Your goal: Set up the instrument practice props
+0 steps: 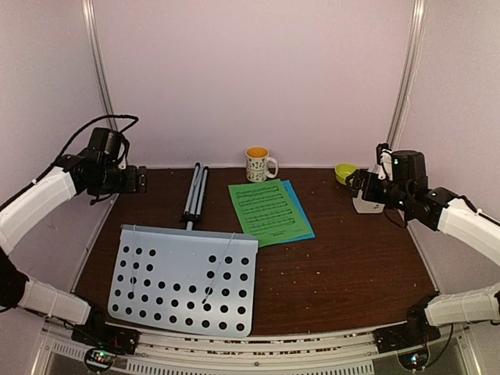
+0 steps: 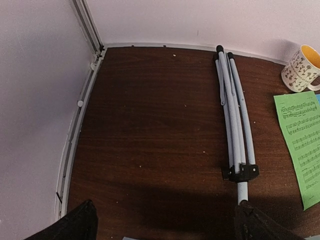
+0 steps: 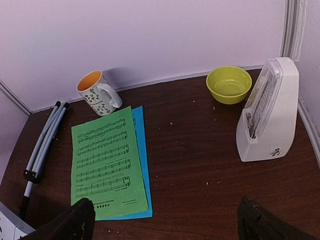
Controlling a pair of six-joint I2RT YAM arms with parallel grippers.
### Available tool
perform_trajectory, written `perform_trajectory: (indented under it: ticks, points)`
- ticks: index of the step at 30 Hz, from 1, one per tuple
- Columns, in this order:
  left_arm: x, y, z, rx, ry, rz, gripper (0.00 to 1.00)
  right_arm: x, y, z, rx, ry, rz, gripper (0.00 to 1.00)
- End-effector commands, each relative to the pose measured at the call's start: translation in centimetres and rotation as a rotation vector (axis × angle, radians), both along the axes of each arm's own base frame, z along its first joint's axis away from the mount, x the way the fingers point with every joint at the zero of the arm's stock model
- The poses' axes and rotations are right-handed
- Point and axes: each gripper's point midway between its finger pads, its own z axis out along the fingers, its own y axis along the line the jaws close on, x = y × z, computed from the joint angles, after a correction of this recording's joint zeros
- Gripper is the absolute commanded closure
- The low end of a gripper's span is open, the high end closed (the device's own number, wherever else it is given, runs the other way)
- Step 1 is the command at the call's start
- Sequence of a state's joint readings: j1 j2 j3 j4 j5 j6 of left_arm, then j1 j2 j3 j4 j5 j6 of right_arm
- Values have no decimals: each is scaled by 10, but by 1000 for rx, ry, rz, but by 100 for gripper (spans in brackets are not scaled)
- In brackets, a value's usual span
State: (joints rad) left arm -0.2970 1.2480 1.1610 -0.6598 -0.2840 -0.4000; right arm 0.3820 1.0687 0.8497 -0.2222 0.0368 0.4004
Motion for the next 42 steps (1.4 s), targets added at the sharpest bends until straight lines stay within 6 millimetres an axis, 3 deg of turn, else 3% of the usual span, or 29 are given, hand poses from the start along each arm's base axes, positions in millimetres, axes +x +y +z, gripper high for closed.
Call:
perform_trajectory:
  ticks: [1, 10, 19, 26, 33, 37, 42]
  points:
    - [30, -13, 17, -42, -10, -29, 2, 11, -4, 4, 7, 25, -56, 0]
    - [81, -55, 12, -129, 59, -167, 2, 14, 1, 24, 25, -13, -20, 0]
    - [114, -84, -32, -228, 194, -180, 6, 7, -5, 48, 67, -89, -6, 0]
    - [118, -104, -82, -232, 320, -153, 10, 9, -4, 44, 107, -88, 7, 0]
    - [103, -112, -115, -224, 403, -158, 14, 9, -3, 37, 121, -80, 17, 0]
    - [87, -125, -97, -187, 357, -313, 14, 8, 0, 34, 128, -72, 33, 0]
    - [52, -134, -19, -144, 163, -588, 11, 4, 5, 32, 145, -76, 69, 0]
